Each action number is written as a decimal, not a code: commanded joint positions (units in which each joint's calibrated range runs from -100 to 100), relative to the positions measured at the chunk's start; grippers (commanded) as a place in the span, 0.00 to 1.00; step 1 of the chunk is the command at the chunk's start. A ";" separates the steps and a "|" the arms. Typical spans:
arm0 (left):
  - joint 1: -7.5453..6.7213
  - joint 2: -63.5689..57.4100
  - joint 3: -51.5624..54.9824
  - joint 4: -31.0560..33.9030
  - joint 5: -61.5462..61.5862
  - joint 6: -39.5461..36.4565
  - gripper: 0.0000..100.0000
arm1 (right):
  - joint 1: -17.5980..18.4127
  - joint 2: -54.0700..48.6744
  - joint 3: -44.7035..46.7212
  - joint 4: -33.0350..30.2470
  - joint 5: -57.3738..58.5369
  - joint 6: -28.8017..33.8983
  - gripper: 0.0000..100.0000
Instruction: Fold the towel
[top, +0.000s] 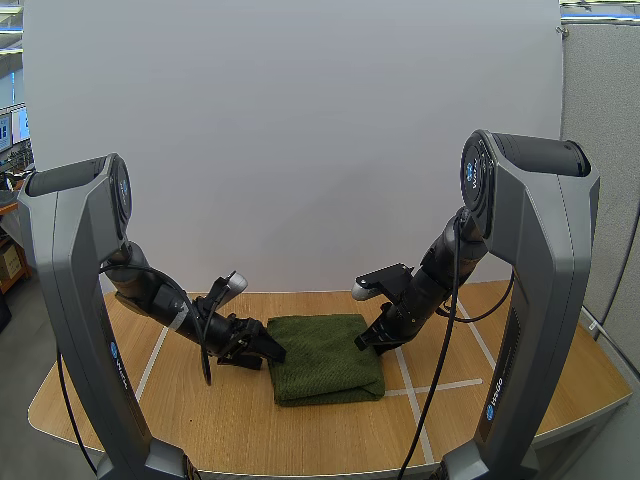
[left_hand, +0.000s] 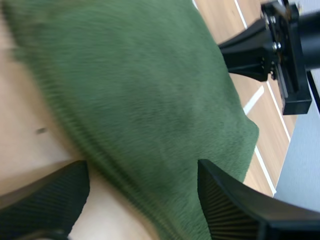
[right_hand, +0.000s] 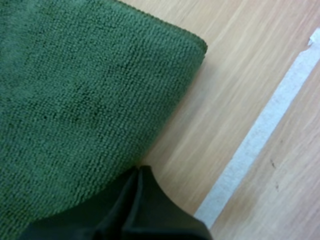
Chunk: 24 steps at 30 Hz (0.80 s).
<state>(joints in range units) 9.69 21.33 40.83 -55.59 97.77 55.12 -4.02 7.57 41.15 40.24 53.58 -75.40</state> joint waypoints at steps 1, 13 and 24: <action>-2.83 0.22 0.16 -1.18 -4.21 -0.72 0.99 | 0.05 0.85 0.47 -1.05 3.81 -0.27 0.00; -8.34 0.27 -2.64 -7.69 -4.82 -0.92 0.99 | 0.05 0.85 0.47 -1.05 5.44 -0.27 0.00; -12.38 0.27 -4.77 -13.01 -4.82 -0.92 0.99 | 0.05 0.85 0.47 -1.05 6.02 -0.27 0.00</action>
<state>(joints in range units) -0.89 21.67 36.99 -64.47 91.50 54.40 -4.02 7.57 41.15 40.35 56.41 -75.40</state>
